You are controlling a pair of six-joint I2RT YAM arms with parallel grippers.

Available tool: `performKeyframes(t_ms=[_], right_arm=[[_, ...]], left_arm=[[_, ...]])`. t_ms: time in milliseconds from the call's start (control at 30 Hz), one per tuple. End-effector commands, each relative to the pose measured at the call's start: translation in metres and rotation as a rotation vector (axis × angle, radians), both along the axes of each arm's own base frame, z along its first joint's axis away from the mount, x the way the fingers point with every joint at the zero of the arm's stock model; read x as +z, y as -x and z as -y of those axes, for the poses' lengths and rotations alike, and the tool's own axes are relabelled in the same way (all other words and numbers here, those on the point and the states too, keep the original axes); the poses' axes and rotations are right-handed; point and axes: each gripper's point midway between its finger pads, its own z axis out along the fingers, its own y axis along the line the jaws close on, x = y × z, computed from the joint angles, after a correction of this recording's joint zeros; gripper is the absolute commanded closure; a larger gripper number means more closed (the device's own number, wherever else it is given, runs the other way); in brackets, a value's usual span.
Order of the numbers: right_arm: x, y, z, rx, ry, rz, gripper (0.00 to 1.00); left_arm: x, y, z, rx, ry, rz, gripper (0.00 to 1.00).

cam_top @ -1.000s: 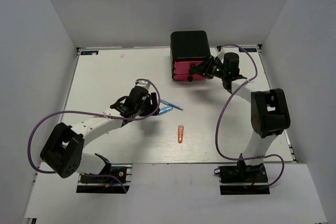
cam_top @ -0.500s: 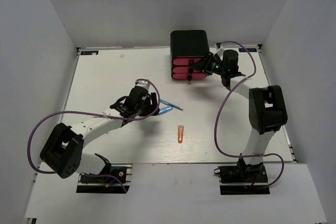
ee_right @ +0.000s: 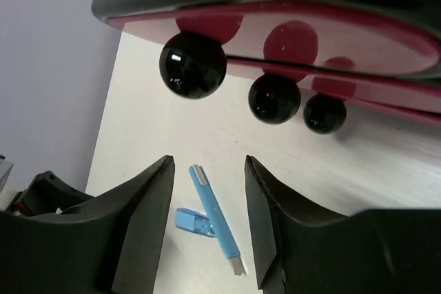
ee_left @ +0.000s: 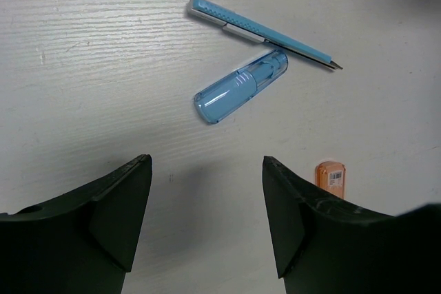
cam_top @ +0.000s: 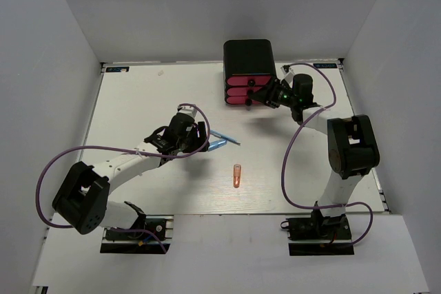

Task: Sort the stationery into containers
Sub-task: Open the drawer in the storage box.

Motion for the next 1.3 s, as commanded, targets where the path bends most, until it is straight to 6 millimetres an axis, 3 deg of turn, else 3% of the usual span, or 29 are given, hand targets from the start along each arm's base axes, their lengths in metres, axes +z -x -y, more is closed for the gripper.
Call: performKeyframes(t_ms=[0, 300, 967, 1133, 1267], right_arm=[[0.012, -0.018, -0.003, -0.010, 0.013, 0.086, 0.48], [-0.004, -0.041, -0.001, -0.052, 0.033, 0.064, 0.47], [-0.024, -0.060, -0.008, -0.098, 0.016, 0.027, 0.46], [-0.020, -0.062, -0.007, -0.102, 0.001, 0.050, 0.58], [-0.021, -0.055, -0.007, -0.089, 0.000, 0.049, 0.74]], left_arm=[[0.017, -0.006, 0.003, 0.000, 0.024, 0.039, 0.25], [0.022, -0.006, 0.003, 0.000, 0.023, 0.038, 0.25], [0.024, -0.011, 0.009, -0.007, 0.029, 0.036, 0.16], [0.025, -0.013, 0.010, -0.007, 0.029, 0.036, 0.14], [0.024, -0.016, 0.021, -0.031, 0.053, 0.046, 0.14]])
